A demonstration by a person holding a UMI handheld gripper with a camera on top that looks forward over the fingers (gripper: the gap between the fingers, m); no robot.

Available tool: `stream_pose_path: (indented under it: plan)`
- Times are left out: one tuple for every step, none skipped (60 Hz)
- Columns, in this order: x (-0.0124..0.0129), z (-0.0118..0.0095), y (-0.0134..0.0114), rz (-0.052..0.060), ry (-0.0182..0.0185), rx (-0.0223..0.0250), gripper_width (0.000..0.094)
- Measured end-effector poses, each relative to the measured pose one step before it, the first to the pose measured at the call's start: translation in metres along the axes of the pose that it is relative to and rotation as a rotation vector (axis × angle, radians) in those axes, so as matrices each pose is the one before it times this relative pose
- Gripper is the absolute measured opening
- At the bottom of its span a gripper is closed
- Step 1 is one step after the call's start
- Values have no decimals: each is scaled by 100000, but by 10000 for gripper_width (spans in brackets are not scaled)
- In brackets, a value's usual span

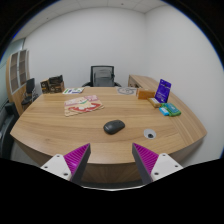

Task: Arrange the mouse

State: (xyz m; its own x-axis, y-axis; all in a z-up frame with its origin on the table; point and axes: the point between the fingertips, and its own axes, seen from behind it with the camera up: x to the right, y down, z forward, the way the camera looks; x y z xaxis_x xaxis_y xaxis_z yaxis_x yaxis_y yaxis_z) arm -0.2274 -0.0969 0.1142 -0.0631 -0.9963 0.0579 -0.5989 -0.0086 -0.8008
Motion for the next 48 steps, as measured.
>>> stream_pose_path:
  plan:
    - [-133, 460, -22, -122, 18, -115, 865]
    - [-86, 467, -9, -36, -42, -246, 865]
    - [-110, 460, -30, 33, -17, -182, 866]
    - [-100, 465, -53, 114, 29, -104, 866]
    - [-71, 456, -43, 126, 1, -74, 866]
    - [-93, 474, -27, 147, -50, -108, 866]
    - [-79, 472, -31, 106, 18, -148, 866]
    - [-79, 415, 2, 109, 179, -126, 867]
    - [2, 499, -51, 35, 177, -151, 866]
    - [-9, 494, -44, 38, 196, -124, 866]
    - [-27, 513, -59, 15, 110, -57, 867]
    - [-58, 478, -70, 0, 26, -9, 866]
    - [-25, 515, -53, -41, 78, 27, 865]
    - [17, 556, -19, -97, 224, -68, 866]
    - [-69, 507, -27, -58, 331, -218, 867]
    - [49, 554, 22, -50, 214, -263, 865]
    - [-4, 549, 17, 37, 67, -327, 864]
    - [5, 537, 42, 118, 15, -365, 865]
    - [-39, 577, 23, 102, 174, -444, 865]
    - [12, 546, 22, 212, 187, -381, 866]
    - [48, 532, -18, 247, 221, -352, 865]
    - [48, 533, 1, 222, 242, -273, 864]
    - [18, 489, -19, 160, 194, -285, 866]
    - [5, 497, -30, 151, 129, -207, 865]
    - [-17, 510, -44, 121, -2, -220, 865]
    - [-61, 473, -6, 42, -63, -222, 865]
    - [-17, 427, -49, 177, -163, -283, 865]
    - [-27, 469, -35, 225, -147, -258, 864]
    - [-14, 460, -39, 210, -100, -271, 865]
    - [-43, 477, -44, 290, 238, -191, 865]
    - [26, 444, -70, 270, 122, -167, 863]
    - [25, 435, -73, 252, 185, -180, 865]
    - [31, 416, -58, 194, 190, -240, 865]
    - [0, 430, -58, 99, 108, -261, 865]
    - [13, 392, -61, 46, 135, -298, 865]
    - [38, 416, -78, 2, 211, -177, 865]
    - [9, 351, -117, -21, 297, -76, 866]
    - [32, 413, -109, -60, 208, -32, 866]
    - [34, 376, -87, -61, 276, -1, 865]
    - [29, 365, -77, 3, 236, -107, 867]
    - [-25, 349, -43, 19, 103, -244, 866]
    - [-35, 337, -45, 39, -17, -310, 865]
    - [-37, 312, -51, 158, -149, -236, 866]
    - [-29, 217, -114, 205, -231, -192, 864]
    - [-89, 267, -100, 286, -241, -59, 865]
    - [-97, 286, -101, 226, -199, -181, 866]
    - [-80, 274, -46, 137, -260, -214, 868]
    - [-69, 266, -51, 2, -181, -243, 866]
